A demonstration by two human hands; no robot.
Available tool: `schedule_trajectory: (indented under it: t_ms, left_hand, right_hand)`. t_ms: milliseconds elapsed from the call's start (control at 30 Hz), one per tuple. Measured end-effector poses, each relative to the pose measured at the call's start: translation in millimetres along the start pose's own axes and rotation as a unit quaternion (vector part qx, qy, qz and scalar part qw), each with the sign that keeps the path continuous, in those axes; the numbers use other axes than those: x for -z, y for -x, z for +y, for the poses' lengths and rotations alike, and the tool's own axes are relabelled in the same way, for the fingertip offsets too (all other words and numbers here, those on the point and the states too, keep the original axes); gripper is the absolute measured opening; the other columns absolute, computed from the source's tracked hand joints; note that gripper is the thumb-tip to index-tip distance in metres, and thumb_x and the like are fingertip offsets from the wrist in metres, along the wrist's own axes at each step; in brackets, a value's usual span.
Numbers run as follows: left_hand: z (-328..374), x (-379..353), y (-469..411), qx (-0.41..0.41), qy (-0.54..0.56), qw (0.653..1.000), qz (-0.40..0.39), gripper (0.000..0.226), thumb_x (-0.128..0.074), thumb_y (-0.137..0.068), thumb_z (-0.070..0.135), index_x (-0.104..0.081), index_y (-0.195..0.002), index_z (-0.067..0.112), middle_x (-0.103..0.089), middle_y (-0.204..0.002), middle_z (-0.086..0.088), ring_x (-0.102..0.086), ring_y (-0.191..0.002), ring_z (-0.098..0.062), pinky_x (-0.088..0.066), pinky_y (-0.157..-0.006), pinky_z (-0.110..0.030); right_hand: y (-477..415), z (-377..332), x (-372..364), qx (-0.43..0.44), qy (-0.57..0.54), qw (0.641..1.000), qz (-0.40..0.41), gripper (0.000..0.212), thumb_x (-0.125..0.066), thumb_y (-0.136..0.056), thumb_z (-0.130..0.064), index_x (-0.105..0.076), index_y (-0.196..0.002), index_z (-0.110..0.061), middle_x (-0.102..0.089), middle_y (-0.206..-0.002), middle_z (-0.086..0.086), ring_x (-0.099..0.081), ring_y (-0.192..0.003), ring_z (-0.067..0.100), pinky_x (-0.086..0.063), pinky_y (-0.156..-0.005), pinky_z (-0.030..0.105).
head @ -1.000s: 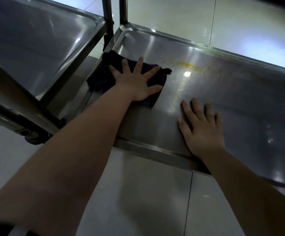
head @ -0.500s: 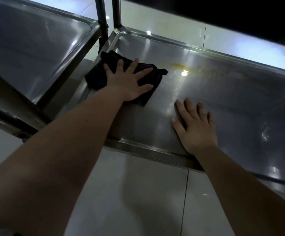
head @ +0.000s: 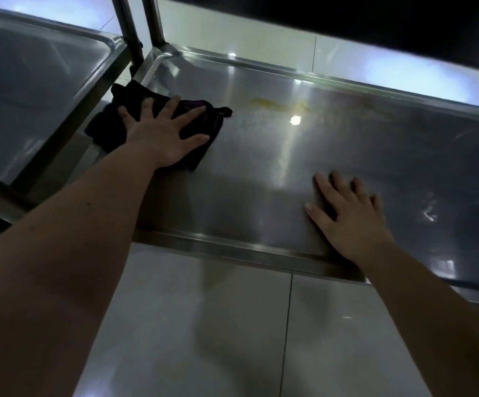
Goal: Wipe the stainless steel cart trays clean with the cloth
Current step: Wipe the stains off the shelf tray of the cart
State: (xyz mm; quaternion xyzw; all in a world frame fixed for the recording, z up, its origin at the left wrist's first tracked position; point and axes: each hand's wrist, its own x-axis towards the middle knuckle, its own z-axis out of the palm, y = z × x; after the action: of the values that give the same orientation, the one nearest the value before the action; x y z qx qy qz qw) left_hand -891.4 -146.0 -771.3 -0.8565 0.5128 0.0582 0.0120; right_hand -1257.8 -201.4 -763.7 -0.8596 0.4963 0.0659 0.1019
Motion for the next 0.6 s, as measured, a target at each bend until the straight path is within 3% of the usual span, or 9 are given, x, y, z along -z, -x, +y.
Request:
schedule_trajectory:
  t_ms: [200,433,600]
  left_hand:
    - [51,-2,-2,0.040,0.021,0.999,-0.004,0.067,-0.013,-0.081,0.087,0.005,-0.143,0.065,0.006,-0.165,0.008,0.007,-0.146,-0.047,0.004,-0.103,-0.077]
    - [217,-4,-1,-0.057,0.046,0.997,-0.024,0.066,-0.024,-0.089,0.076,0.000,-0.149,0.057,0.012,-0.165,0.001,0.013,-0.144,-0.050,0.009,-0.101,-0.078]
    - [198,-7,-5,-0.062,0.052,0.997,-0.005,0.067,-0.026,-0.087,0.080,-0.004,-0.147,0.060,0.007,-0.165,0.006,0.011,-0.147,-0.042,0.010,-0.102,-0.076]
  right_hand:
    - [5,5,-11,-0.012,0.036,0.999,0.030,0.079,0.011,-0.075,-0.080,0.014,-0.148,-0.051,0.012,-0.163,-0.012,0.013,-0.149,0.033,0.007,-0.119,0.052]
    - [4,8,-14,-0.003,0.018,0.999,0.033,0.074,0.000,-0.081,-0.079,0.013,-0.148,-0.051,0.013,-0.162,-0.014,0.017,-0.149,0.029,0.009,-0.119,0.051]
    - [3,15,-11,-0.001,-0.011,0.999,0.040,0.073,-0.006,-0.081,-0.081,0.006,-0.149,-0.054,0.009,-0.162,-0.017,0.015,-0.149,0.025,0.009,-0.120,0.048]
